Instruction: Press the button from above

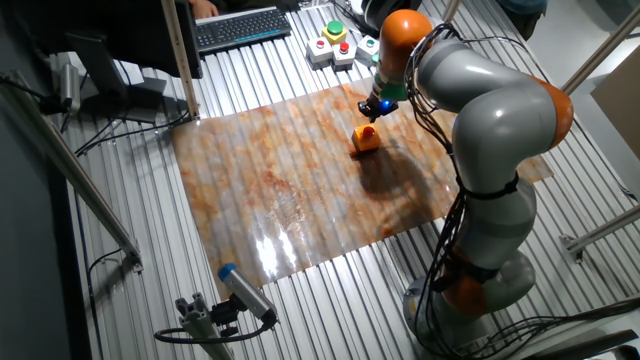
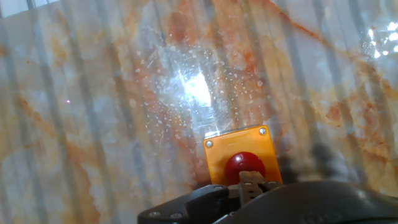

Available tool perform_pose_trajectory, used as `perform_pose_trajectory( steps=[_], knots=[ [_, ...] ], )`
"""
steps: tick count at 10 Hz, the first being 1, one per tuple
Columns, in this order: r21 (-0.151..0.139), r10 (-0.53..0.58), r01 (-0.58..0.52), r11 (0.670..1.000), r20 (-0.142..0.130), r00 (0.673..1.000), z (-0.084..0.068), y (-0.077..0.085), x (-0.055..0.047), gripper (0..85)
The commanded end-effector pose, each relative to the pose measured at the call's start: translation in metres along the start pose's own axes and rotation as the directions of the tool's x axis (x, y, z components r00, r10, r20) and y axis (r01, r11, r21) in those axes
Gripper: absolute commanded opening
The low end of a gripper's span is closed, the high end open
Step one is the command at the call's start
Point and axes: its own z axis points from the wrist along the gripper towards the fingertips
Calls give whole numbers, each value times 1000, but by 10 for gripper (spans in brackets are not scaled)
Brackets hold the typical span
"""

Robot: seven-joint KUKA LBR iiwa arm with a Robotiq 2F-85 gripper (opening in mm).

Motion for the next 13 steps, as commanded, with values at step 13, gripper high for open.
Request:
perform_pose_trajectory(
  steps=[13],
  knots=[
    [-6, 13, -13, 1000, -52, 999, 0, 0, 0, 0]
  ],
)
